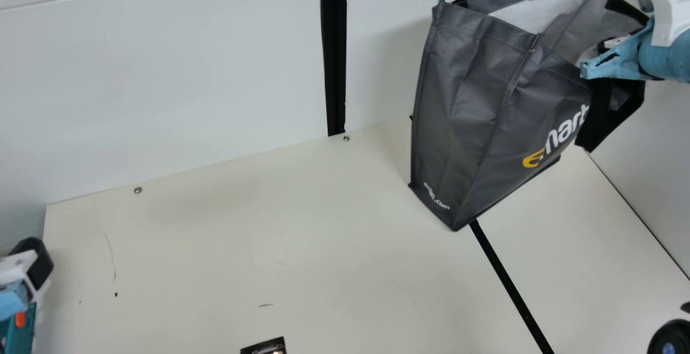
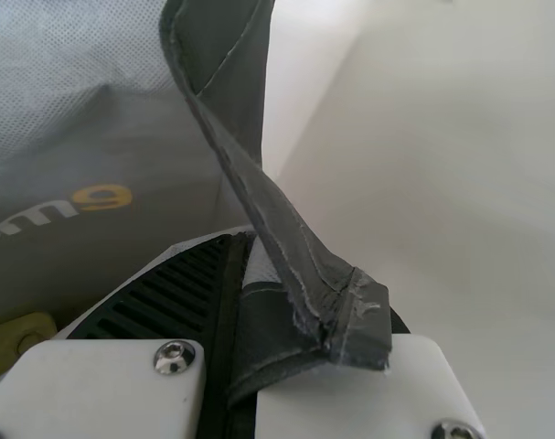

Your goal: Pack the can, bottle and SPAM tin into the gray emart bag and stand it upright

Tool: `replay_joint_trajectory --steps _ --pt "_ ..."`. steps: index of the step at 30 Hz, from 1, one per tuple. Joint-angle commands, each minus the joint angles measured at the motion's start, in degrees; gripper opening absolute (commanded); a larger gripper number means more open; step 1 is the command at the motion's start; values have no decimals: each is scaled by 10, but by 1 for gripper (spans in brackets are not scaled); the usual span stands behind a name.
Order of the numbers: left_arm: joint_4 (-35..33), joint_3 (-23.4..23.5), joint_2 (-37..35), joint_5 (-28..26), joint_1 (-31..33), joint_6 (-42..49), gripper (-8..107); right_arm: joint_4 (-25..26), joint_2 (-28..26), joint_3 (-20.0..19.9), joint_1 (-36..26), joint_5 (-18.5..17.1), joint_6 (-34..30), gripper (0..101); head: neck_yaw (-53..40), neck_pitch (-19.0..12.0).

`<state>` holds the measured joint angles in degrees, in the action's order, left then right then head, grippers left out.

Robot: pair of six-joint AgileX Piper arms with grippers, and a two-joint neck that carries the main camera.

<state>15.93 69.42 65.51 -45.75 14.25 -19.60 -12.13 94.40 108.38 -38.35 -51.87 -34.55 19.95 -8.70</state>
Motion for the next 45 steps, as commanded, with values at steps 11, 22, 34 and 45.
replay_joint_trajectory --steps 11,22,34,45 --pt "0 0 0 0 0 0 90 14 5 10 -57 -10 6 0 0 -13" --pt "0 0 0 0 0 0 90 -7 12 13 -108 -14 -9 13 0 -13" --pt "0 0 0 0 0 0 90 -56 15 22 -134 -11 -38 53 0 -13" --pt "0 0 0 0 0 0 90 -113 16 73 -147 -20 -74 90 0 -13"
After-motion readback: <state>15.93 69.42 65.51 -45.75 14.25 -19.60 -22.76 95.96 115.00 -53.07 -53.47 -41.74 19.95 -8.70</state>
